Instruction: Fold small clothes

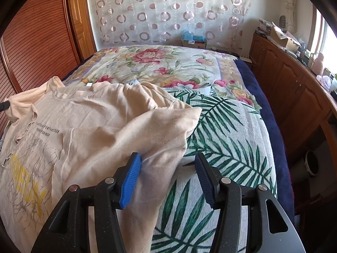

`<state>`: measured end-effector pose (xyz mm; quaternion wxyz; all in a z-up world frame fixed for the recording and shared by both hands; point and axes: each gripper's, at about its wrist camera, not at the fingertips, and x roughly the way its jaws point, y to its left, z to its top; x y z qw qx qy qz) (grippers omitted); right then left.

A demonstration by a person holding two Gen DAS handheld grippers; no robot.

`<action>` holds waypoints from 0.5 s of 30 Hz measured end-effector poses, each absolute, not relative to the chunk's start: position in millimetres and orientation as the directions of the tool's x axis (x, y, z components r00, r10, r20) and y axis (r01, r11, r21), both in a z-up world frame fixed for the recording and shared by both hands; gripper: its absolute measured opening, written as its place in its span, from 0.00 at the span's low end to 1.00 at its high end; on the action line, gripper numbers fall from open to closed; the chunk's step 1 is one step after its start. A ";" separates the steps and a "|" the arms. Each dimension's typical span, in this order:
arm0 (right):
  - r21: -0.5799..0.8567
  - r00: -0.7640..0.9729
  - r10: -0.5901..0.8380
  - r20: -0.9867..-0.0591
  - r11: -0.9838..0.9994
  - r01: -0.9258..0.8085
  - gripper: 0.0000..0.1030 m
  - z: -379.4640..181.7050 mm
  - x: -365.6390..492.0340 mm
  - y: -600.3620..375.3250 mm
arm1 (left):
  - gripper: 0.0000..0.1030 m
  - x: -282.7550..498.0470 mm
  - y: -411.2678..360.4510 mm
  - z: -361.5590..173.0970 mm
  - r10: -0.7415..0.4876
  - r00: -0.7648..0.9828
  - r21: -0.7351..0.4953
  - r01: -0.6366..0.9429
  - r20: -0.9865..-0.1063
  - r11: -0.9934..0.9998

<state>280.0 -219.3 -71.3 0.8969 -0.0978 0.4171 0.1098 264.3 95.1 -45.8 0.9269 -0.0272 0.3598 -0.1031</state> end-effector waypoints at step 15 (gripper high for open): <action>-0.093 0.669 0.178 -0.722 0.932 -0.349 0.07 -57.0 308.8 -199.1 | 0.07 227.4 105.3 -39.2 -0.174 0.757 -0.141 0.109 -0.630 0.984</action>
